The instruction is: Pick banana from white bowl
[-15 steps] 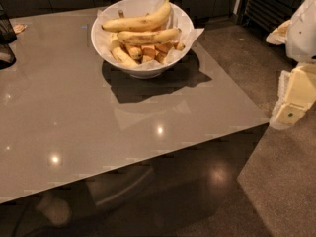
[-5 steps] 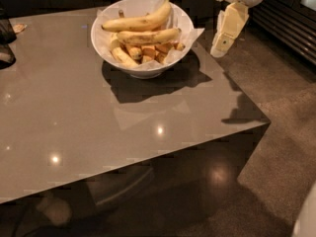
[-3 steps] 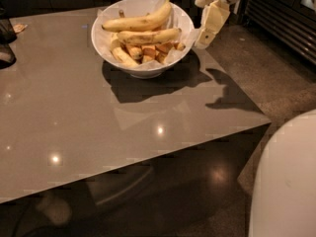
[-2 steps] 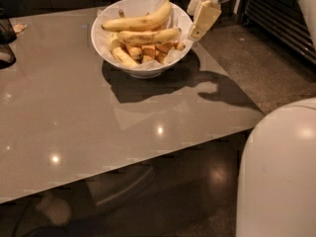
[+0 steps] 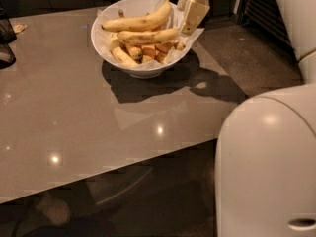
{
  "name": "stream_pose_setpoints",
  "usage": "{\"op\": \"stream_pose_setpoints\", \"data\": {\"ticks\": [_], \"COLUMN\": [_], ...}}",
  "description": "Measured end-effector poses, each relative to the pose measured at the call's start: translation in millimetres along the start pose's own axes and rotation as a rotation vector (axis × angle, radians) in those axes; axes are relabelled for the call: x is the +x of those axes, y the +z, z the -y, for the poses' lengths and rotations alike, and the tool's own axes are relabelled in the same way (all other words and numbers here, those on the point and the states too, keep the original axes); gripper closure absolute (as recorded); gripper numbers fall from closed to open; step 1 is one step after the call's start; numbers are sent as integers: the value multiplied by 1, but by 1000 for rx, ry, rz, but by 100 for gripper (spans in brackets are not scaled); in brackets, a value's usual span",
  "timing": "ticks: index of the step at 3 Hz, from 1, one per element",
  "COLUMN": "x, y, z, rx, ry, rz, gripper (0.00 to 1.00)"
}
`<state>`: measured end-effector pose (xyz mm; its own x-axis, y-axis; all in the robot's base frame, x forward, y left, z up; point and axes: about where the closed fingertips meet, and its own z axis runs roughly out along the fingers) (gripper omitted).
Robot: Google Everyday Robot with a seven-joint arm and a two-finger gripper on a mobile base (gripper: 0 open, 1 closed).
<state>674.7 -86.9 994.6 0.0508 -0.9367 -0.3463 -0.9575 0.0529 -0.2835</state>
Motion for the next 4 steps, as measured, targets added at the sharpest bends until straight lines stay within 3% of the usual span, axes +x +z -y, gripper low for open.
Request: {"op": "stream_pose_setpoints", "data": {"ticks": [2, 4], "x": [-28, -47], "y": [14, 44], "z": [10, 6], "rx": [-5, -67], "ry": [-88, -142], "rz": [-14, -25], "gripper": [42, 42]}}
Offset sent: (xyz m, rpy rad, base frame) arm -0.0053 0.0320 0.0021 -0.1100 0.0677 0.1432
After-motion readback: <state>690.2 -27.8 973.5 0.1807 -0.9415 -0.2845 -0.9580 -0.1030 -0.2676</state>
